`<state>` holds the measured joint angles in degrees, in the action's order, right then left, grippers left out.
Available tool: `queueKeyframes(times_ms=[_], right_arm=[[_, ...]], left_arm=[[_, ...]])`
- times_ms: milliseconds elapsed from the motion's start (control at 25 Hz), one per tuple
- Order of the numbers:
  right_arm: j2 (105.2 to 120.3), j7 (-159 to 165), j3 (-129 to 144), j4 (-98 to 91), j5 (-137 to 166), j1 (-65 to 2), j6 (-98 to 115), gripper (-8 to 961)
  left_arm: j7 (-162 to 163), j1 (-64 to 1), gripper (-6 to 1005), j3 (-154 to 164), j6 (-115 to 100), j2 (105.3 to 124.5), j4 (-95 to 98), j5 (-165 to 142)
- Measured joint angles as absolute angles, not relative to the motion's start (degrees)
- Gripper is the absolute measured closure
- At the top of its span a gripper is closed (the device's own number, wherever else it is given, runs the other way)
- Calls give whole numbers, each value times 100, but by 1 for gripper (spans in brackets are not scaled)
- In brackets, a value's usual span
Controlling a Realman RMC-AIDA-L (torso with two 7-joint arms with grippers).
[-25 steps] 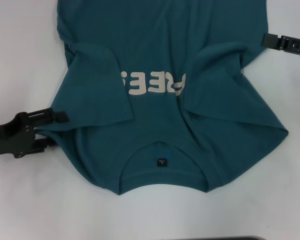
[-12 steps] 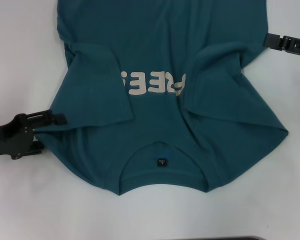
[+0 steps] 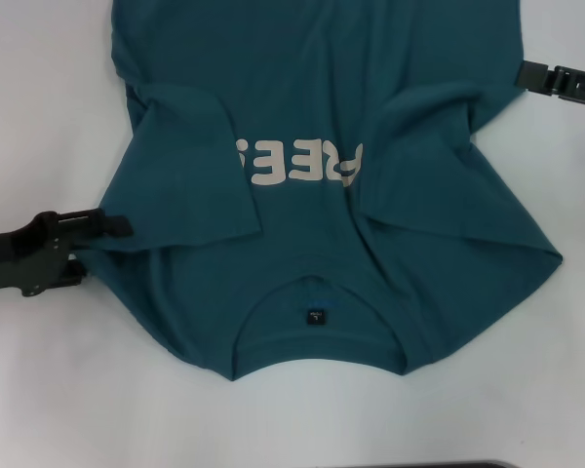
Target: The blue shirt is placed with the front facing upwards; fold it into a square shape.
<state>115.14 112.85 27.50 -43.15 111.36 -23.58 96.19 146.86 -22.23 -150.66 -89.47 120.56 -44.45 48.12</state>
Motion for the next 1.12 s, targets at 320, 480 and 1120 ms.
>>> queueKeyframes(times_ms=[320, 480, 1120], right_arm=[[11514, 11294, 2744, -4315, 11138, -2371, 9599, 31], [11513, 11294, 2739, -4315, 11134, -2361, 9596, 31], [11317, 11551, 2805, -4350, 11532, -2355, 9620, 31]], left_arm=[[14807, -2219, 426, -14974, -8978, 12154, -4727, 4724], [14814, -2186, 531, -15010, -8958, 12133, -4726, 4722], [14267, -2038, 962, -15014, -9649, 12051, -4763, 4745]])
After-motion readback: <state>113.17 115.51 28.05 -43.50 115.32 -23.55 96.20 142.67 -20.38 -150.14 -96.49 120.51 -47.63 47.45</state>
